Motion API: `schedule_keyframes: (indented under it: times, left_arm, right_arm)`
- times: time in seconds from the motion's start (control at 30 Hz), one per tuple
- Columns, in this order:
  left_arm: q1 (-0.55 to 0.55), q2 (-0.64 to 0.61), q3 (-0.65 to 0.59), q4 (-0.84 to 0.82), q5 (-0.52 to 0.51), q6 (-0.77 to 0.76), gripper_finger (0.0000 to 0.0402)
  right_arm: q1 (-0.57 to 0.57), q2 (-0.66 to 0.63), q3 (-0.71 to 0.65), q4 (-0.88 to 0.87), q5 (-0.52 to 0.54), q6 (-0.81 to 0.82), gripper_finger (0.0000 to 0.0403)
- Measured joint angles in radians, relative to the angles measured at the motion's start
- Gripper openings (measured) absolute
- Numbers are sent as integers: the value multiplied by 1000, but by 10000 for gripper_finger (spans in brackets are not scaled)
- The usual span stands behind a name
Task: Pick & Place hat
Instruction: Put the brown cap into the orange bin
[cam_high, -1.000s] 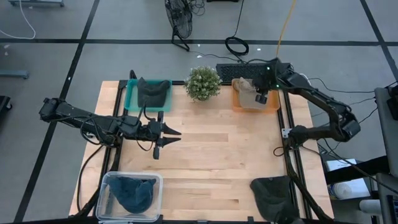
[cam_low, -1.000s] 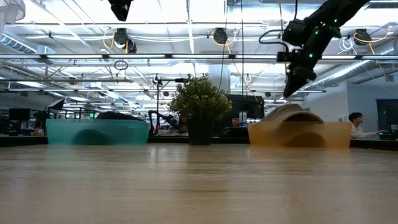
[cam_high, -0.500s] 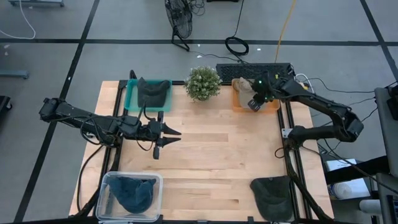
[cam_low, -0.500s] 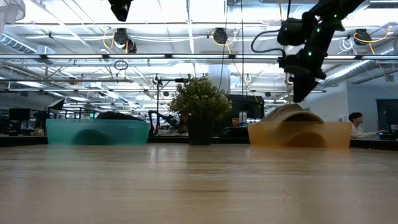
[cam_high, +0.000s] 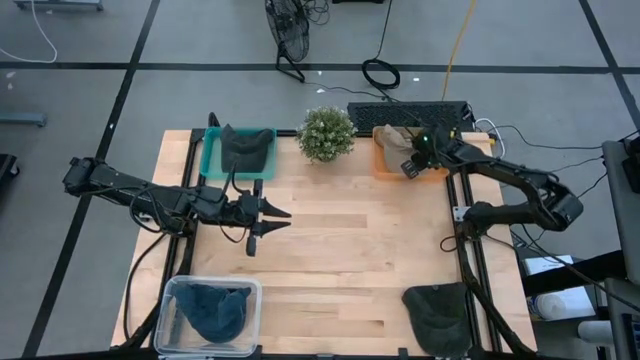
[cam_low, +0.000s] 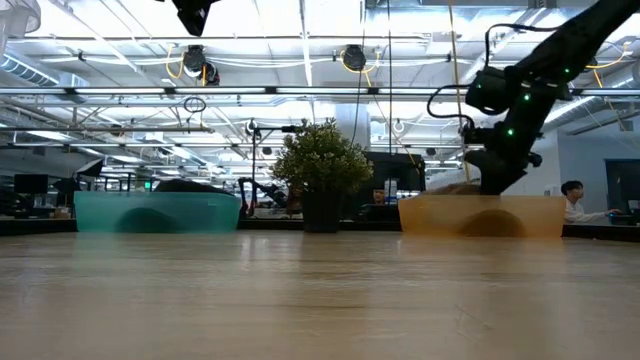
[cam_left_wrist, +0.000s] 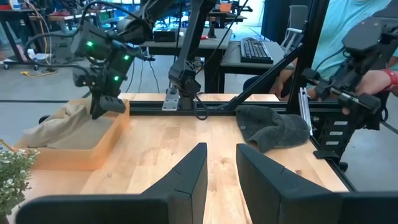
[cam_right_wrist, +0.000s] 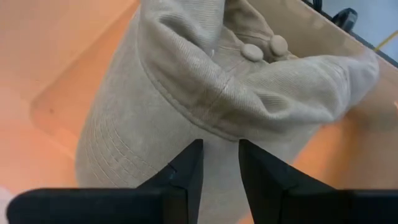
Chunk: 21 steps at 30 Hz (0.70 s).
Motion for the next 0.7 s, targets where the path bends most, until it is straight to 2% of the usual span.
schedule_keyframes:
  times: [0.37,0.5,0.7]
  left_arm:
    - [1,0,0,1,-2,1,95]
    - [1,0,0,1,-4,0,95]
    - [0,0,0,1,-3,-10,95]
  right_arm:
    - [-1,-53,-18,25,1,-31,95]
    - [-1,-34,-53,40,-39,-12,94]
    - [0,-44,-91,41,6,-3,94]
